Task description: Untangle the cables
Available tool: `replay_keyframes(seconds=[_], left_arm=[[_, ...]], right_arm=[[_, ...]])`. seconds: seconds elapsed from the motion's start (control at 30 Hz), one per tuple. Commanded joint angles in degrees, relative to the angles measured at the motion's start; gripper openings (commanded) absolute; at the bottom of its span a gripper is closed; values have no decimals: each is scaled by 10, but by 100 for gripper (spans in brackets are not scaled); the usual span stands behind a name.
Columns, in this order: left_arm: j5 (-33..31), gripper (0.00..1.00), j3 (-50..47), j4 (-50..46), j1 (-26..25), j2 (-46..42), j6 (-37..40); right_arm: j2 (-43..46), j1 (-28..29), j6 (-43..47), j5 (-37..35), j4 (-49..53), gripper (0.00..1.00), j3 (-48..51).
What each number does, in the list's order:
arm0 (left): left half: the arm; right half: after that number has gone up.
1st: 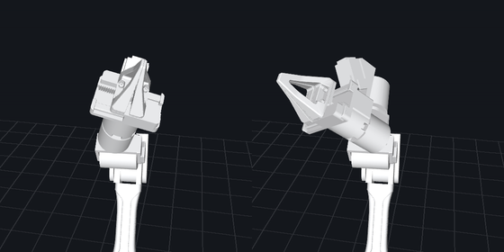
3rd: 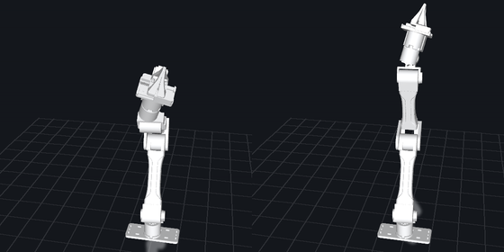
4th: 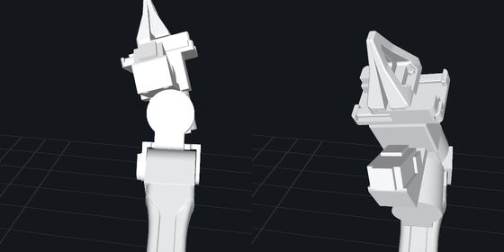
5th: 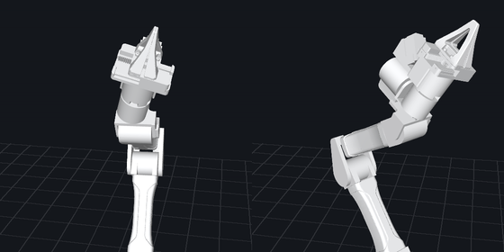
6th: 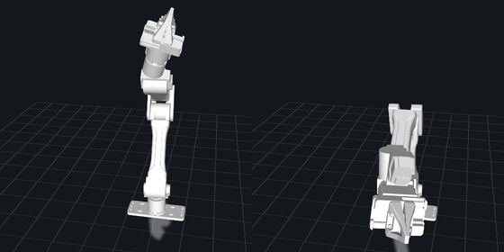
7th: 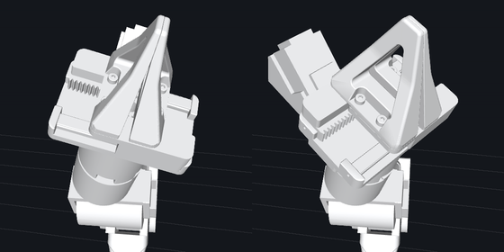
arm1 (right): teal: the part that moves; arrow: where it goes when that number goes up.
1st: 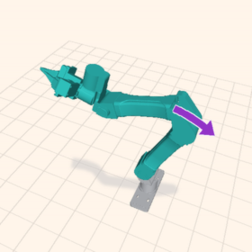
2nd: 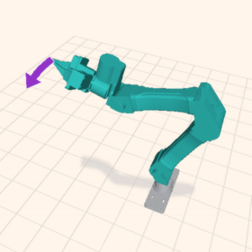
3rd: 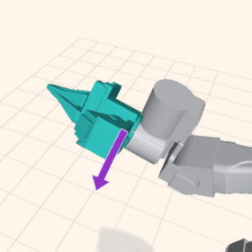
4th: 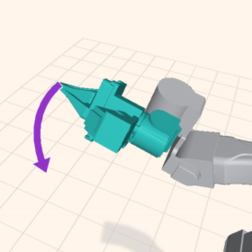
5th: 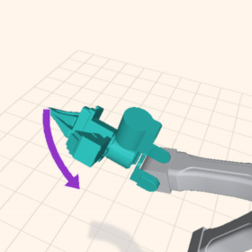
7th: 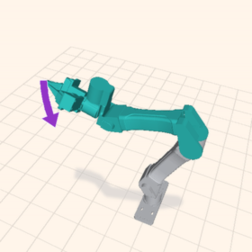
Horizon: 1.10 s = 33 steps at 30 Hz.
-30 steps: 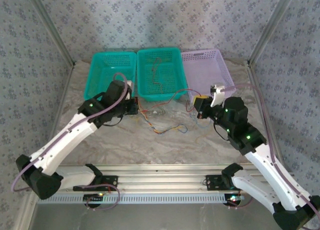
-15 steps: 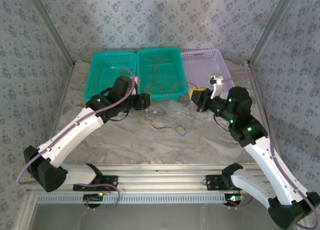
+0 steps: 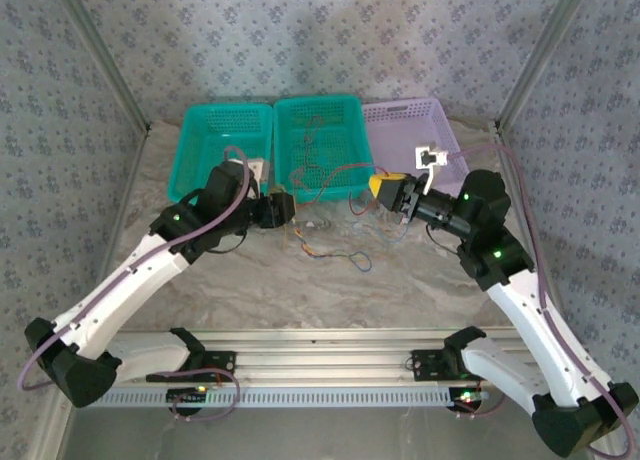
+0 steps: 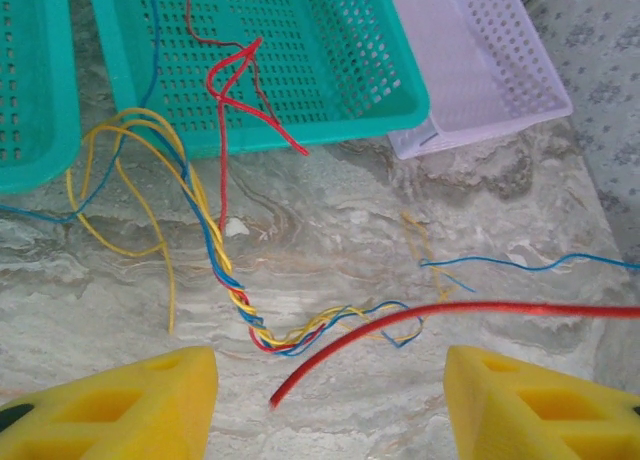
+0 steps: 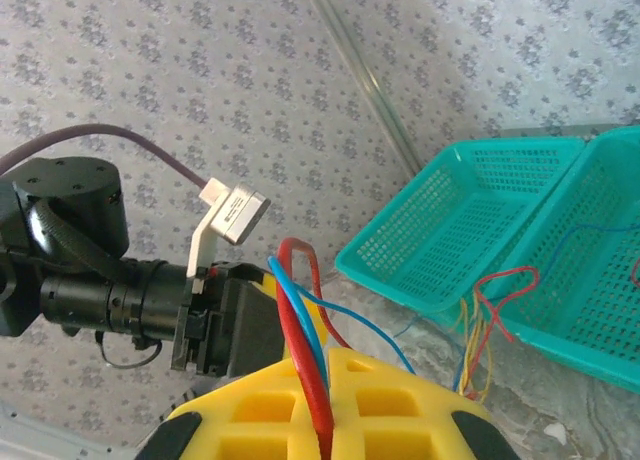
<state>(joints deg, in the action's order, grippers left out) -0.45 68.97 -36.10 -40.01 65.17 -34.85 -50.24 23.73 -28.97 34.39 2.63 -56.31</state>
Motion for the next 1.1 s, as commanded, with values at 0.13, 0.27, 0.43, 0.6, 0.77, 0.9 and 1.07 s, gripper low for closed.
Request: replay_keyframes(seconds=[0.13, 0.27, 0.43, 0.6, 0.77, 0.9, 1.07], left_arm=[[61, 70, -11, 68, -17, -29, -21], [109, 78, -18, 115, -27, -41, -20], [167, 83, -41, 163, -36, -52, -15], [202, 83, -68, 193, -39, -63, -11], [215, 82, -72, 200, -41, -50, -8], [205, 75, -71, 196, -41, -42, 0], [204, 58, -71, 198, -41, -39, 7]], right_arm=[[7, 39, 46, 23, -2, 0, 10], [-7, 50, 63, 23, 12, 0, 10], [-11, 52, 63, 24, 0, 0, 24], [-15, 52, 60, 31, -4, 0, 27], [-23, 56, 47, 62, -29, 0, 33], [-32, 62, 46, 83, -32, 0, 32], [-35, 69, 47, 91, -34, 0, 39]])
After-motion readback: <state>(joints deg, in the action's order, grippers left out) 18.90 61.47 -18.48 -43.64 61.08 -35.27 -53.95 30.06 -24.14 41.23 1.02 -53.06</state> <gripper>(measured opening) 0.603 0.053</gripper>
